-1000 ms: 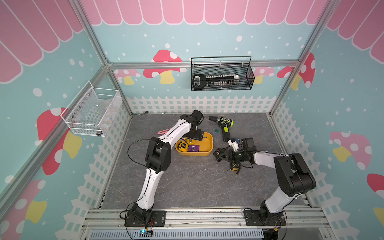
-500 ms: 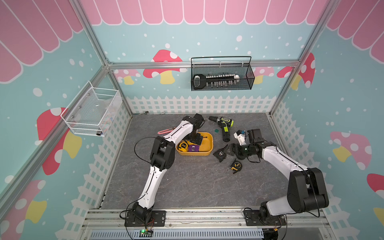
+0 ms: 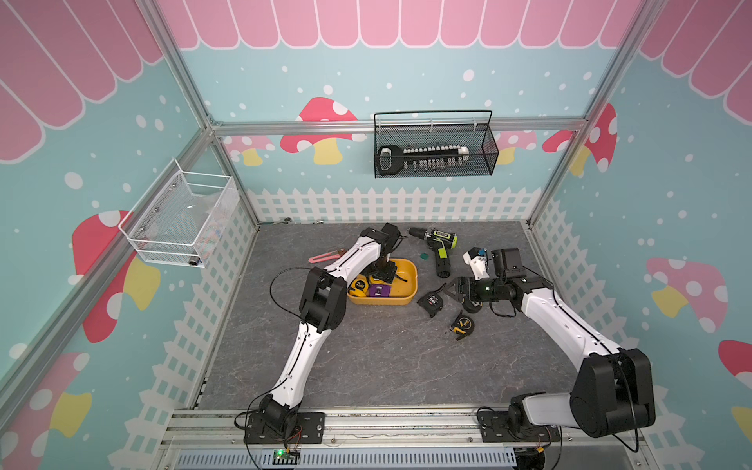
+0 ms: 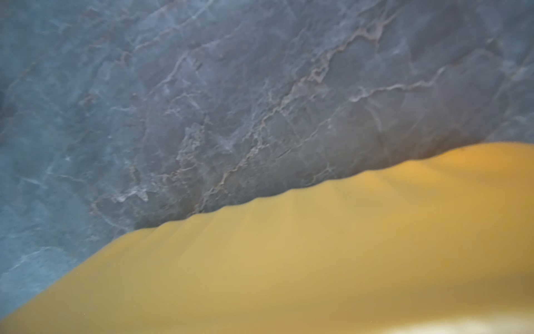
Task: Take the tape measure out of the storage box
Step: Pick up the tape measure from the storage box, then place the tape measure at the center of the board.
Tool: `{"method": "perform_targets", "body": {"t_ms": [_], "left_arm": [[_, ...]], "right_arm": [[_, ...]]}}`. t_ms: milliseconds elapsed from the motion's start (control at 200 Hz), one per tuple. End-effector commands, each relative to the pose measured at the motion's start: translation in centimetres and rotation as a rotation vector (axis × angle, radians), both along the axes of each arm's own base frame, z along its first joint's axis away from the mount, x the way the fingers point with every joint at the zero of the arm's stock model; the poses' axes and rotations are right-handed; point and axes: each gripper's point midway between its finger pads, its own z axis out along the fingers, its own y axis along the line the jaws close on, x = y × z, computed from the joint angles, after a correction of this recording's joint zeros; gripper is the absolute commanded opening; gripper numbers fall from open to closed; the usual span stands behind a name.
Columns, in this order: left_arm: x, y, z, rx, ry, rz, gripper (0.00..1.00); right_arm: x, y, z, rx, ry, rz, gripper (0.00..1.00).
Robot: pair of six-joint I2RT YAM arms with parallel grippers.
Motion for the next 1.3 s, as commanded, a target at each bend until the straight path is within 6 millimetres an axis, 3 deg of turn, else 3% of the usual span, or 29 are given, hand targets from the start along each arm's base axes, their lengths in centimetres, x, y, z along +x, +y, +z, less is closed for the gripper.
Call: {"method": "perform_targets", "body": {"t_ms": [0,175,310,435,540,726,816,1026,1296], "left_arm": [[-0.5,-0.4,-1.2,-0.004,0.035,-0.016,0.65],[-0.6,-0.3,1.5,-0.032,-0.003,0.011,0.53],[-0.1,-0.8,6.1,-0.11,-0.085,0.073,0.5],[0.1,-1.3,10.7,-0.224,-0.148,0.149,0.49],[-0.3,-1.7,13.1,-0.364,-0.143,0.228,0.49],[-2.4,-3.5,15.0,-0.632,-0.048,0.347,0.47],[-3.8,-4.2,14.8,-0.706,-0.004,0.385,0.46],[-6.3,-4.6,15.1,-0.773,0.031,0.417,0.46],[-7.4,-4.9,15.5,-0.796,0.028,0.415,0.46]], "right_arm": [[-0.5,-0.2,-0.8,-0.007,0.018,0.004,0.86],[-0.7,0.0,-0.9,0.005,0.015,0.014,0.86],[-0.6,0.7,-0.7,0.054,0.001,0.031,0.85],[-0.4,2.7,0.2,0.165,-0.062,0.075,0.85],[-0.1,5.3,0.7,0.229,-0.12,0.105,0.86],[0.8,11.2,1.8,0.297,-0.23,0.176,0.86],[1.2,13.8,1.8,0.292,-0.26,0.21,0.86],[3.4,15.8,2.8,0.384,-0.344,0.137,0.85],[5.0,18.8,2.3,0.461,-0.332,0.154,0.76]]}}
